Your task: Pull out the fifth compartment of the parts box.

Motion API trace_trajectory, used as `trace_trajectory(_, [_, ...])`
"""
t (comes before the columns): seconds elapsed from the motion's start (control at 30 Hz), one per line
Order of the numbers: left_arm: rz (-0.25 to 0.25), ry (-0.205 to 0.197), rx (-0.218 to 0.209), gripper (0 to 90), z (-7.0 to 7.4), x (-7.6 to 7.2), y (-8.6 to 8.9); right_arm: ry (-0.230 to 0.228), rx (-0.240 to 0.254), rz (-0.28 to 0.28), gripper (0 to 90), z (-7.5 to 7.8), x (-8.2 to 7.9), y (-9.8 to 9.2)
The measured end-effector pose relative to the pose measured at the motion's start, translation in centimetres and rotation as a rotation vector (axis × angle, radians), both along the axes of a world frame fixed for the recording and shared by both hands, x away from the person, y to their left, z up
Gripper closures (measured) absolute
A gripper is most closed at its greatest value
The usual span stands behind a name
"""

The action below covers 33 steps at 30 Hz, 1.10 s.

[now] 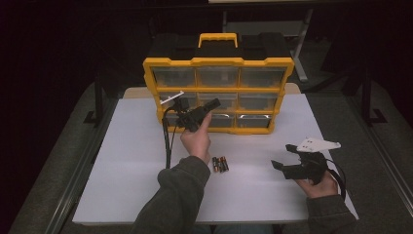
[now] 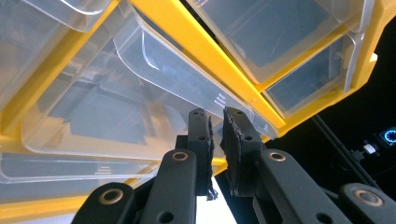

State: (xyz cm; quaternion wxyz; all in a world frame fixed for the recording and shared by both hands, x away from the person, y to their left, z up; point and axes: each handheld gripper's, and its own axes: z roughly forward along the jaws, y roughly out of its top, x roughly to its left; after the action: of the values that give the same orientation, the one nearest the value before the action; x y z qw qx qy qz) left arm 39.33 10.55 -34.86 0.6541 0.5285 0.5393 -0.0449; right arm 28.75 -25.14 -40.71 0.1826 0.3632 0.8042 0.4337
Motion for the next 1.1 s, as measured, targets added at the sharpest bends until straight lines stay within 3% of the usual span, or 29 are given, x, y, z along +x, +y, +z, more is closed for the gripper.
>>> trace_trajectory(1.1, [-0.052,-0.038,0.028,80.7,0.0,-2.1,0.6,-0.001,-0.002,0.003,18.6,0.0,0.0,0.2])
